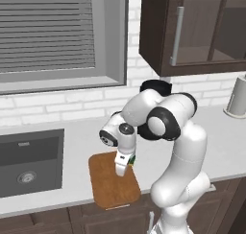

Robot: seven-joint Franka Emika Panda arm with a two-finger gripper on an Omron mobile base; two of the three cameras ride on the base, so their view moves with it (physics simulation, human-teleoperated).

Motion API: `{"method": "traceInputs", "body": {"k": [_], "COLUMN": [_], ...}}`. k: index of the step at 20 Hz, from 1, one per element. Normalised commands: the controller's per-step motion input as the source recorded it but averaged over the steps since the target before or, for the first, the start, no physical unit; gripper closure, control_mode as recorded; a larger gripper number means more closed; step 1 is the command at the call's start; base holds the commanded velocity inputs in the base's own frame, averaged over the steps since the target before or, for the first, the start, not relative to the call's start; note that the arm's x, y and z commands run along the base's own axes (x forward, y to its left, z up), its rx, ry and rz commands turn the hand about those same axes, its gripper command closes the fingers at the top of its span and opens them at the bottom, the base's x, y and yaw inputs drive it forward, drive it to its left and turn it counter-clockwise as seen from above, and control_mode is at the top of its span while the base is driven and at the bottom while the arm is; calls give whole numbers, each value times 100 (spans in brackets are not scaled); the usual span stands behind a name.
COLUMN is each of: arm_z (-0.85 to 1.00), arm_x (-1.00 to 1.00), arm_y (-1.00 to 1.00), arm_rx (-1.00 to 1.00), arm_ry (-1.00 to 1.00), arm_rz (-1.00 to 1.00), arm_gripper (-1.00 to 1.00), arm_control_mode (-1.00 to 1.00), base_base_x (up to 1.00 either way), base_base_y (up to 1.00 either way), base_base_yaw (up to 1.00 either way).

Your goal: Pick up the sponge from the counter and clean the cutting board by briefly scrubbing or pressing down on the cutting board. Once finished, release the sponge.

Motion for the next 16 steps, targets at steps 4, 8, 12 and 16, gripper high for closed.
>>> {"method": "traceInputs", "body": {"k": [4,8,12,16], "arm_z": [-93,-98,-95,-70], "arm_x": [32,43,41,50], "arm_y": [-55,-89,-67,-83], "arm_rx": [3,17,15,13], "arm_ry": [-1,-21,-29,-24], "arm_rz": [-83,-68,-71,-63], "arm_gripper": [100,100,100,100], "arm_control_mode": [-100,-100,-100,-100], "base_base_x": [0,0,0,0], "base_base_y": [0,0,0,0], "base_base_yaw": [0,0,0,0]}}
